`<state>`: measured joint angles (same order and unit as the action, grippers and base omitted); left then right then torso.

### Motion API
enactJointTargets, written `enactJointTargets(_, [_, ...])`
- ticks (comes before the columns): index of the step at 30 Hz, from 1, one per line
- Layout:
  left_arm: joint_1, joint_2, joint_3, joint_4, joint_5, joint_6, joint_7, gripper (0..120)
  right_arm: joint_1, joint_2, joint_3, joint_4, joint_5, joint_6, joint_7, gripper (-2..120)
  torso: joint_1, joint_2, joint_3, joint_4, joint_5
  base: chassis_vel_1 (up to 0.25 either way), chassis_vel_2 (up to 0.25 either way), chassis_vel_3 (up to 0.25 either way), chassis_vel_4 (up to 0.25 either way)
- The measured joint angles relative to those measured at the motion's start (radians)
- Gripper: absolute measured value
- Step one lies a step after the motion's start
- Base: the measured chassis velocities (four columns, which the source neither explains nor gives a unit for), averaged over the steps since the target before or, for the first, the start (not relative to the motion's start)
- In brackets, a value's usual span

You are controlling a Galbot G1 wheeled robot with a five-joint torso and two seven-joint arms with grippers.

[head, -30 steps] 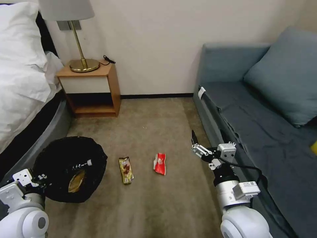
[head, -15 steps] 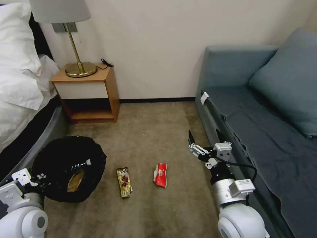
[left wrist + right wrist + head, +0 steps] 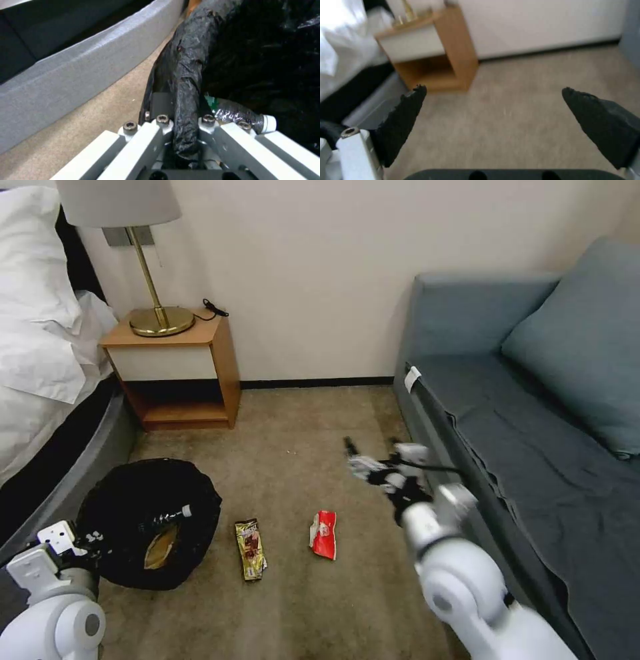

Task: Pick up the trash bin, then pick up the garbage on the floor and place it into the trash bin.

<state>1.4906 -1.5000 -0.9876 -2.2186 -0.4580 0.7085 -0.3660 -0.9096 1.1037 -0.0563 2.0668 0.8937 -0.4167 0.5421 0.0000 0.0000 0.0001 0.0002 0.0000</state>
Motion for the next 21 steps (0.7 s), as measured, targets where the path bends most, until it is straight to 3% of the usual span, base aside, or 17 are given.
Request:
enactJointTargets(3, [0.01, 0.004, -0.012, 0.001, 0.001, -0.007, 0.0, 2, 0.178, 0.026, -0.12, -0.179, 0.102, -0.052, 0.056, 100, 0.0, 0.0, 0.0, 0.0001, -0.0002, 0.0, 0.0, 0.0, 0.0])
enactJointTargets(8, [0.021, 0.003, -0.024, -0.004, 0.007, -0.008, -0.001, 2, 0.288, 0.083, -0.243, -0.385, 0.159, -0.087, 0.084, 100, 0.0, 0.0, 0.0, 0.0002, -0.0004, 0.0, 0.0, 0.0, 0.0])
enactJointTargets(10, [0.022, 0.003, -0.027, -0.006, 0.007, -0.008, -0.001, 2, 0.297, 0.091, -0.258, -0.416, 0.162, -0.088, 0.084, 100, 0.0, 0.0, 0.0, 0.0001, -0.0002, 0.0, 0.0, 0.0, 0.0])
enactJointTargets(13, [0.024, -0.003, -0.038, -0.01, 0.012, -0.01, -0.001, 2, 0.334, 0.126, -0.348, -0.587, 0.166, -0.103, 0.067, 100, 0.0, 0.0, 0.0, -0.0001, -0.0001, 0.0, 0.0, 0.0, 0.0])
enactJointTargets(21, [0.023, -0.015, -0.036, -0.008, 0.028, -0.014, -0.001, 2, 0.343, 0.161, -0.413, -0.74, 0.135, -0.106, 0.011, 100, 0.0, 0.0, 0.0, -0.0002, -0.0001, 0.0, 0.0, 0.0, 0.0])
